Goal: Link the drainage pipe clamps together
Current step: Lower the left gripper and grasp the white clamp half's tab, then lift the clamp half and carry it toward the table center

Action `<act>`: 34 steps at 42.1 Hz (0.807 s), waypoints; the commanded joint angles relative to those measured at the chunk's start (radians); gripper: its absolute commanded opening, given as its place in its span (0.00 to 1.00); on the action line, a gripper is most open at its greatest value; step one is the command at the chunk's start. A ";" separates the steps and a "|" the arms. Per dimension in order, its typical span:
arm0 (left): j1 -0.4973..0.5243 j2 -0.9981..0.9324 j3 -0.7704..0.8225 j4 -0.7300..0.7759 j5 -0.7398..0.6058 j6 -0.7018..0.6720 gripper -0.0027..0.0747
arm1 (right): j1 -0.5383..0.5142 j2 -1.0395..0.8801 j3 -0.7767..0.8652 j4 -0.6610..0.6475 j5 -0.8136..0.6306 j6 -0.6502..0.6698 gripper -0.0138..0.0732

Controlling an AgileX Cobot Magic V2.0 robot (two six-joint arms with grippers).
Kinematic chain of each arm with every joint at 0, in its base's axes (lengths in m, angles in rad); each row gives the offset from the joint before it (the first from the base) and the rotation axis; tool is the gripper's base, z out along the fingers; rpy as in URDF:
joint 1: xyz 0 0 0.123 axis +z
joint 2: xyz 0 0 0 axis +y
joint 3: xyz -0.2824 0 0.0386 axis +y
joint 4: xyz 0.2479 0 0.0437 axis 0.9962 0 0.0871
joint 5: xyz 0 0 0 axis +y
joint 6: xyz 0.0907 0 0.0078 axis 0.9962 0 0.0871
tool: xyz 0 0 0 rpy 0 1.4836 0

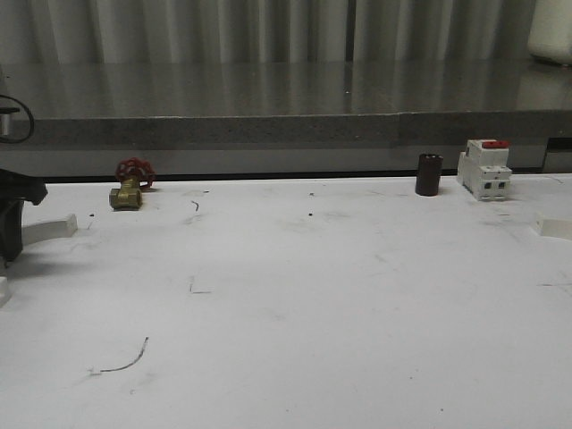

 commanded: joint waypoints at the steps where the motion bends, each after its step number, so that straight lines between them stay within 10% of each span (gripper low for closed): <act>1: 0.002 -0.046 -0.029 -0.016 -0.018 0.000 0.38 | 0.003 0.003 -0.029 0.006 -0.059 -0.011 0.74; 16: 0.002 -0.046 -0.029 -0.019 -0.032 0.000 0.09 | 0.003 0.003 -0.029 0.006 -0.059 -0.011 0.74; 34: -0.101 -0.157 -0.043 -0.030 -0.024 0.000 0.01 | 0.003 0.003 -0.029 0.006 -0.059 -0.011 0.74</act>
